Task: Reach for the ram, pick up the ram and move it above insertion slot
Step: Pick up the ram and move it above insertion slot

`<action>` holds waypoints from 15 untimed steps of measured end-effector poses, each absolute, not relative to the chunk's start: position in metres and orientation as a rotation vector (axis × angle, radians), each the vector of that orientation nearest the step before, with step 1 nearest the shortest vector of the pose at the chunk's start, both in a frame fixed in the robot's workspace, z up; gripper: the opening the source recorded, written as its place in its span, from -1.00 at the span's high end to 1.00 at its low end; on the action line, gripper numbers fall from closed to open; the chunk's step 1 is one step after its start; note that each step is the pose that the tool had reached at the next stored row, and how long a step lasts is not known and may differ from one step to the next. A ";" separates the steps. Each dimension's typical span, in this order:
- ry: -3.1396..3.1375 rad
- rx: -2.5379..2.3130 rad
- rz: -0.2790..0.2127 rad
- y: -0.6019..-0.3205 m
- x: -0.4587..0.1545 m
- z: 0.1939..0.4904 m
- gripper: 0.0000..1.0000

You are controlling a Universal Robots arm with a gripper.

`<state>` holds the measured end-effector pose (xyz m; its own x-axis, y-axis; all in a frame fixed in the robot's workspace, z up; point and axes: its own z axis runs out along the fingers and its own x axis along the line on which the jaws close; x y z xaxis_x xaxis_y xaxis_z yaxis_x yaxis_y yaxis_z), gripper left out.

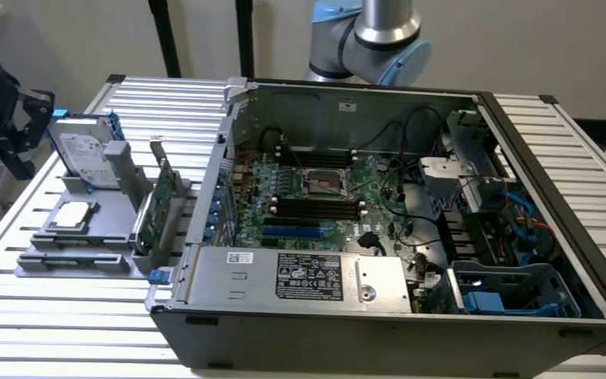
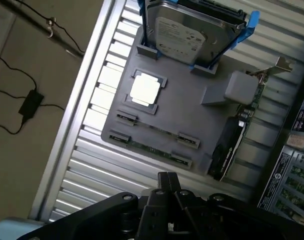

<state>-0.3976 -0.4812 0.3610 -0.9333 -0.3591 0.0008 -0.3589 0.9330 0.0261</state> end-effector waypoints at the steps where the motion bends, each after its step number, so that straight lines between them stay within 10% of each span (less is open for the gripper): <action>1: -3.078 0.600 -0.040 -0.481 -0.398 0.361 0.79; 15: -2.973 0.986 -0.038 -0.481 -0.398 0.360 0.79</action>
